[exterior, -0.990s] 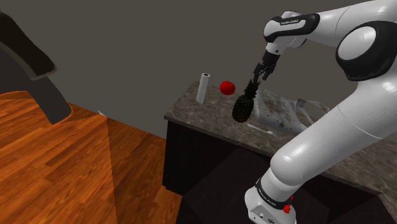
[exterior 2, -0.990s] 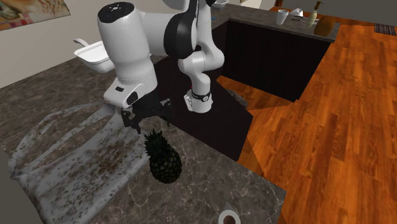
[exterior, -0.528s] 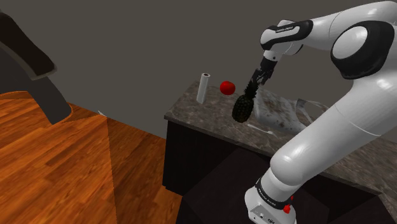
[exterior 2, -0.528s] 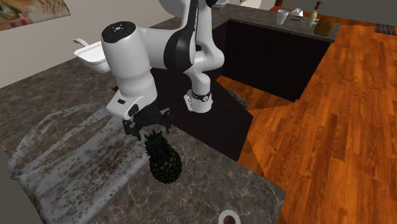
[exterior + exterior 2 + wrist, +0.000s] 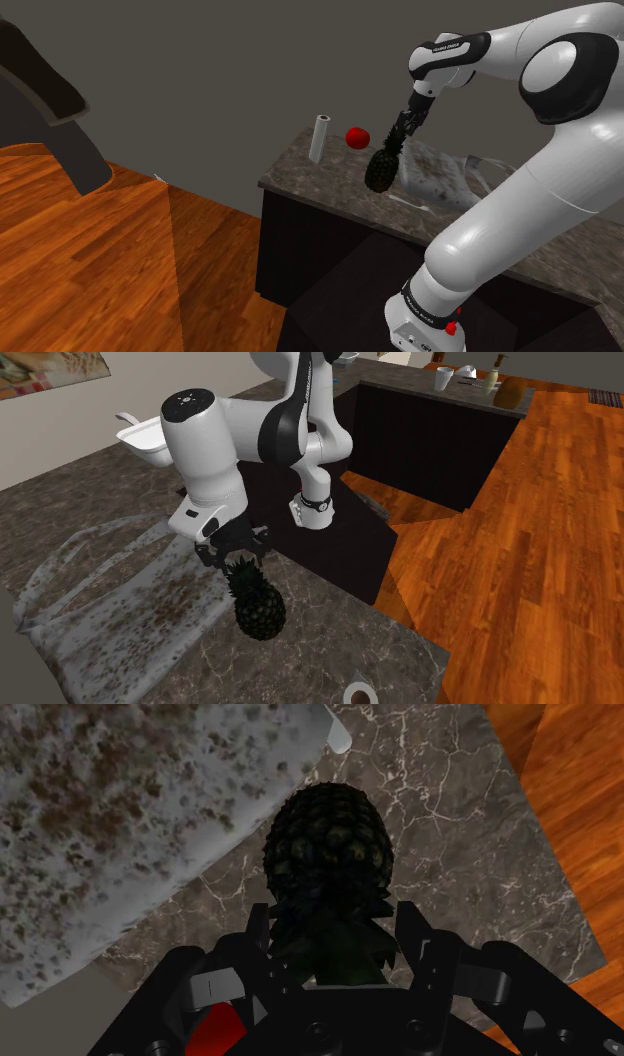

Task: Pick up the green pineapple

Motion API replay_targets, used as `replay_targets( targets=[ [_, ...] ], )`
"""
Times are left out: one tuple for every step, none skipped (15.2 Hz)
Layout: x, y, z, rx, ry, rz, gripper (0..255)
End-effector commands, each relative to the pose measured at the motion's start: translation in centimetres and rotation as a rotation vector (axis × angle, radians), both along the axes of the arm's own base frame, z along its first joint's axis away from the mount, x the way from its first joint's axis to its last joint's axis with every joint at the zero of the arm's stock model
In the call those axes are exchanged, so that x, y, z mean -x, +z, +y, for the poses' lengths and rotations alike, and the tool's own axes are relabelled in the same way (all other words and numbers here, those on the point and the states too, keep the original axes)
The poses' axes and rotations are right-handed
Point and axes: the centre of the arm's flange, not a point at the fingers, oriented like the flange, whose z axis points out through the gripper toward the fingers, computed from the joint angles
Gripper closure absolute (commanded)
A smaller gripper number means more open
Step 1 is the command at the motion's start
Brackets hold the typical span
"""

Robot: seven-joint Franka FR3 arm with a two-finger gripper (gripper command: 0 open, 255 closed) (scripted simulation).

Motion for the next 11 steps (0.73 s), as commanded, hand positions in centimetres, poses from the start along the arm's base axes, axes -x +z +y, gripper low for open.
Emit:
replay_targets(
  targets=[
    [0.0,-0.1,0.0,-0.001,-0.001,0.003,255],
    [0.0,-0.1,0.0,-0.001,-0.001,0.003,255],
    [0.1,-0.1,0.0,-0.001,-0.001,0.003,255],
    [0.1,0.4,0.0,-0.001,-0.001,0.003,255],
    [0.1,0.9,0.0,-0.001,-0.001,0.003,255],
    [0.1,1.4,0.0,-0.001,-0.001,0.003,255],
    [0.1,2.0,0.0,-0.001,-0.001,0.003,255],
    [0.1,2.5,0.0,-0.001,-0.001,0.003,255],
    [0.1,3.0,0.0,-0.001,-0.001,0.003,255],
    [0.1,3.6,0.0,-0.001,-0.001,0.003,255],
    [0.1,4.1,0.0,-0.001,-0.001,0.003,255]
  ],
)
